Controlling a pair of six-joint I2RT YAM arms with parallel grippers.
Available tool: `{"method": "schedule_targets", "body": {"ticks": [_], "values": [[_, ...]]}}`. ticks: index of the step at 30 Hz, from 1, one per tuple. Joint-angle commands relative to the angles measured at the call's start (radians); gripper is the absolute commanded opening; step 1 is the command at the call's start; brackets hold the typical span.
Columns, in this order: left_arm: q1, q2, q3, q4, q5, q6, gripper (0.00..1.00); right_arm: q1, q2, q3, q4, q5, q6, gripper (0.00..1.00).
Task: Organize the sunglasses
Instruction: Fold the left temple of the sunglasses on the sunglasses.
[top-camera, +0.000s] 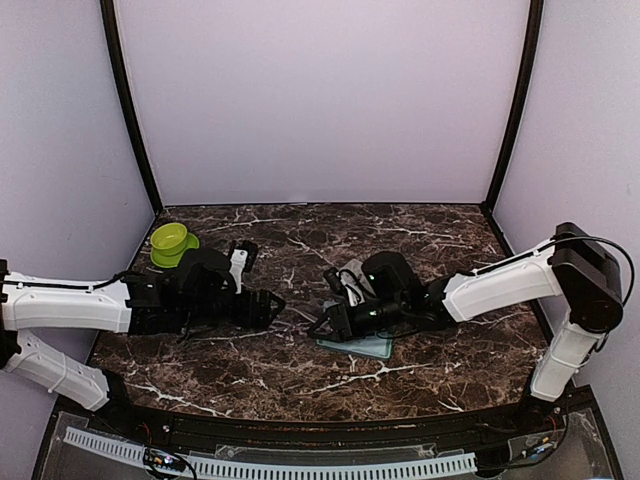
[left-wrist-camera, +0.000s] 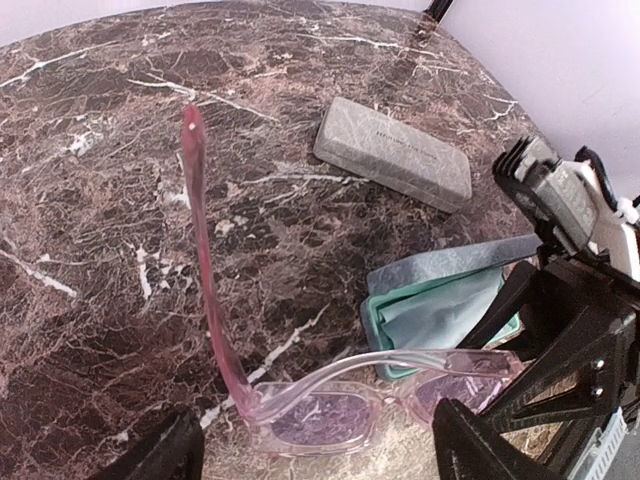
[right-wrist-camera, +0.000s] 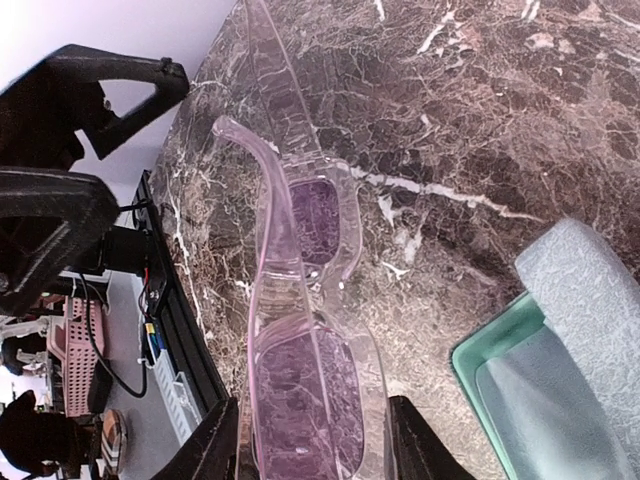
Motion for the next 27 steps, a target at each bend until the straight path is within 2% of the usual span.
{"method": "schedule_targets", "body": {"ticks": [1, 11, 27], "values": [[0.005, -0.016, 0.003, 0.005, -0.021, -0.016, 0.83, 0.034, -0.009, 0.061, -0.043, 0.062, -0.074, 0.26], [0.038, 0.06, 0.051, -0.035, 0.003, -0.044, 0.84, 0.102, 0.004, 0.137, -0.141, 0.153, -0.159, 0.26], [0.04, 0.096, 0.028, -0.046, 0.035, -0.048, 0.83, 0.109, -0.009, 0.139, -0.148, 0.218, -0.146, 0.24]]}}
